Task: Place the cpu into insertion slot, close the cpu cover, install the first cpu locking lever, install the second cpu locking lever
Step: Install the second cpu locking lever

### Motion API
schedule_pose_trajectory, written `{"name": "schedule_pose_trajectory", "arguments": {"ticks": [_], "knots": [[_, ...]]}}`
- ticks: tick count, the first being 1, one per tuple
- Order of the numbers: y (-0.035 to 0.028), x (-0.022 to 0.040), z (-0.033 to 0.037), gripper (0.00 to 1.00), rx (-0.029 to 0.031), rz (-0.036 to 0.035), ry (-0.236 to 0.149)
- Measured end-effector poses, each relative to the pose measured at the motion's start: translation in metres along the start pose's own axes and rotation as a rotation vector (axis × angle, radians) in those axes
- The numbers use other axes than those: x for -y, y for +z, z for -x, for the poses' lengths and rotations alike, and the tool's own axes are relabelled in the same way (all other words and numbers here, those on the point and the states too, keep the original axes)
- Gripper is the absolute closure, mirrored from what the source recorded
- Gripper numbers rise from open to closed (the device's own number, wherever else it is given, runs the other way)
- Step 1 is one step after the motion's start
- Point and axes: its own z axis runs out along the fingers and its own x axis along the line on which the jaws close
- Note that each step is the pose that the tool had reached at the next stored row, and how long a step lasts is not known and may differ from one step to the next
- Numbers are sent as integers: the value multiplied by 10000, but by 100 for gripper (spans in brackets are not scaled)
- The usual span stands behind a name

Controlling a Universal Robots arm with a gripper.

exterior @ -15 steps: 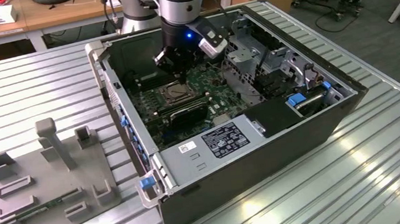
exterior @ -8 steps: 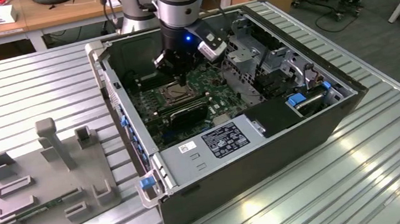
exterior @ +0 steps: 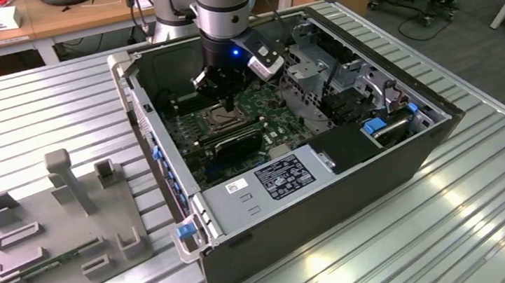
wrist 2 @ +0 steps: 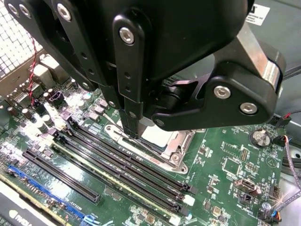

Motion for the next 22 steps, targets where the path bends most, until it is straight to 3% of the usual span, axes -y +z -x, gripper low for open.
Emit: {"name": "schedule_pose_trajectory", "arguments": {"ticks": [3,5,13,22], "knots": [[1,0,-1,90,-10,-2,2],[5,0,-1,90,-90,-3,9],[3,6,-7,90,-89,-3,7],[26,46,-76,90,-63,-2,5]]}}
